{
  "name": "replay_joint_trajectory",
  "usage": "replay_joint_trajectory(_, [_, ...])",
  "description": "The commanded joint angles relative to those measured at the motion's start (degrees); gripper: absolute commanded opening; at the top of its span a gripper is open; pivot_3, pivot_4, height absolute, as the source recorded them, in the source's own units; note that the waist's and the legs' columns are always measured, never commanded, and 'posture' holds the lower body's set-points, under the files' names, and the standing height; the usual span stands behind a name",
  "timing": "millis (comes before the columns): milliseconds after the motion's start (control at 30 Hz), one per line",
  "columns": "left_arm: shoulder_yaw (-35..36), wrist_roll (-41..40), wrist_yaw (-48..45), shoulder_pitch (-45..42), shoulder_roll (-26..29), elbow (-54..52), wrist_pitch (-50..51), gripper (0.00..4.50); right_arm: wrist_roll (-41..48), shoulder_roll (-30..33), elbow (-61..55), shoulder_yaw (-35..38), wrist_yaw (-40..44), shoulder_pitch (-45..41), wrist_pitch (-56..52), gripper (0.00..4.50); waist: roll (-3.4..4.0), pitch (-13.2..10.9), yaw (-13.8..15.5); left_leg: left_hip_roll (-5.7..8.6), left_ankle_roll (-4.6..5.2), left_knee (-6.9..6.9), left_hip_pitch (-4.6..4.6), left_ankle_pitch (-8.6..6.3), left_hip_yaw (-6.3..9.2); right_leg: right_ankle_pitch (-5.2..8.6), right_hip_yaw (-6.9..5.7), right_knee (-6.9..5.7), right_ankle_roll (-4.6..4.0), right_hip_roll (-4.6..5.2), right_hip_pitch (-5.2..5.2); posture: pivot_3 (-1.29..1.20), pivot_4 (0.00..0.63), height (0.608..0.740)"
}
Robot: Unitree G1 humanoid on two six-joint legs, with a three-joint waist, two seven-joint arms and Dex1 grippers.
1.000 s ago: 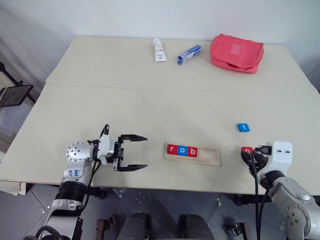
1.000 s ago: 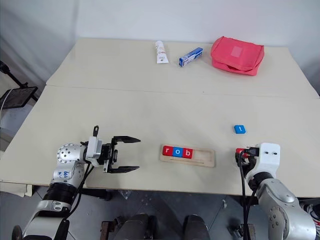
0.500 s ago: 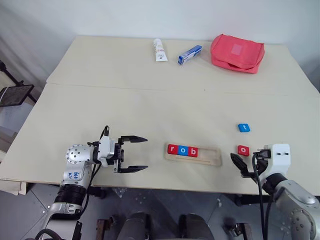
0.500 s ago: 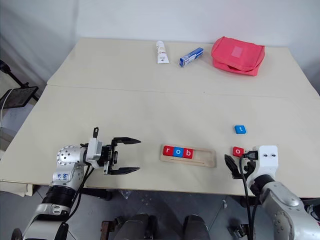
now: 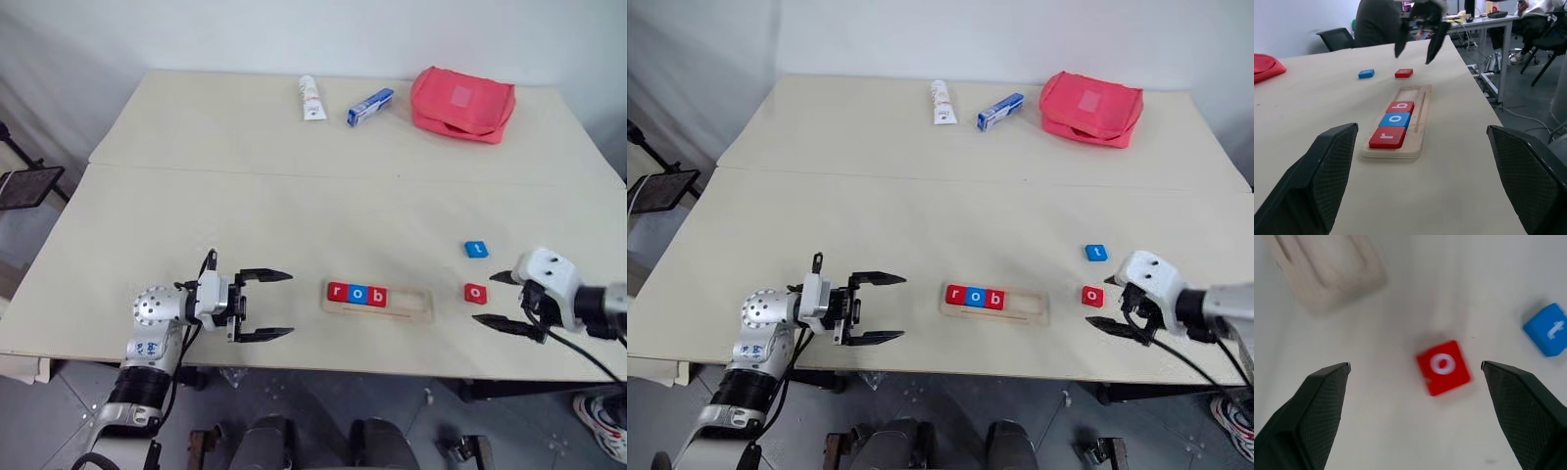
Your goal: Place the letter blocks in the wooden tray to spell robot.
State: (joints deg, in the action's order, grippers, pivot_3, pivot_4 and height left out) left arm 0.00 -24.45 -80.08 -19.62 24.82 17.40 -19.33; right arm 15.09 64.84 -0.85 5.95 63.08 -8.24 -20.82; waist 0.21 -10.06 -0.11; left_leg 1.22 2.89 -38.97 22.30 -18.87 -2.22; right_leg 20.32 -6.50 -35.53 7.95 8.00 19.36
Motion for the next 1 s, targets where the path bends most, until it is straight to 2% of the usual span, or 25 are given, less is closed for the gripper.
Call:
replay_joint_trajectory(33, [0.7,-0.6,1.1,1.6,0.6,-3.3,-0.1,4.50,-4.5,-0.7,9.2,-5.6,4.4,-7.4,5.8,4.48,-0.01,0.0,0.0,0.00,0.00,0.00,0.02,0.00,0.05,0.00,-0.05,-0.01,0.00,0.01,0.00,0.00,0.150,0.740])
replay_joint_trajectory(100, [1.0,-0.7,2.0,2.7,0.9,-4.6,0.1,4.50,-6.3,-2.1,14.1,-8.5,6.1,-11.6,7.2,4.48,0.00,0.0,0.0,0.04,0.00,-0.02,0.05,0.00,0.04,0.00,-0.13,-0.01,0.00,0.08,0.01,0.00,0.150,0.740])
replay_joint_trajectory(233, [1.0,-0.8,2.9,4.2,1.3,-6.3,0.4,4.50,-8.3,-3.0,17.7,-11.2,8.8,-13.4,10.0,4.48,0.00,0.0,0.4,0.04,0.00,-0.04,0.09,0.00,0.14,0.00,-0.29,-0.05,0.00,0.13,0.01,0.00,0.150,0.740])
replay_joint_trajectory(267, [1.0,-0.8,3.1,4.4,1.4,-6.6,0.5,4.50,-8.4,-3.3,18.0,-11.4,9.1,-13.6,10.3,4.31,0.00,0.0,0.4,0.05,0.00,-0.04,0.09,0.00,0.14,0.00,-0.31,-0.04,0.00,0.14,0.00,0.00,0.150,0.740])
replay_joint_trajectory(333, [1.0,-0.9,3.5,4.9,1.6,-7.1,0.6,4.50,-9.0,-3.3,18.2,-11.7,9.5,-13.5,10.7,3.87,-0.01,0.0,0.3,0.05,0.00,-0.05,0.09,0.00,0.14,0.00,-0.35,-0.03,0.00,0.15,-0.02,0.00,0.150,0.740])
replay_joint_trajectory(567, [0.9,-0.7,3.6,4.4,1.4,-6.3,0.4,4.50,-8.8,-2.9,16.7,-10.6,9.2,-13.7,9.4,1.50,-0.01,0.0,0.2,0.04,0.00,-0.12,0.05,0.00,0.10,0.00,-0.37,-0.02,0.00,0.16,-0.10,0.00,0.150,0.740])
replay_joint_trajectory(800, [0.6,-0.6,2.4,2.5,1.0,-3.5,-0.4,4.50,-4.0,-1.4,3.1,-6.9,9.3,-13.5,-2.1,1.45,0.00,0.0,0.2,0.04,-0.01,-0.12,0.07,0.00,0.10,0.00,-0.38,-0.04,0.00,0.17,-0.03,0.00,0.150,0.740])
replay_joint_trajectory(1000, [0.6,-0.4,1.6,0.7,0.5,-0.6,-1.6,4.50,-0.7,-3.0,-8.5,-7.5,7.2,-14.6,-13.6,1.45,0.00,0.0,0.3,0.04,-0.01,-0.12,0.09,0.00,0.12,0.00,-0.37,-0.04,0.00,0.18,-0.02,0.00,0.150,0.740])
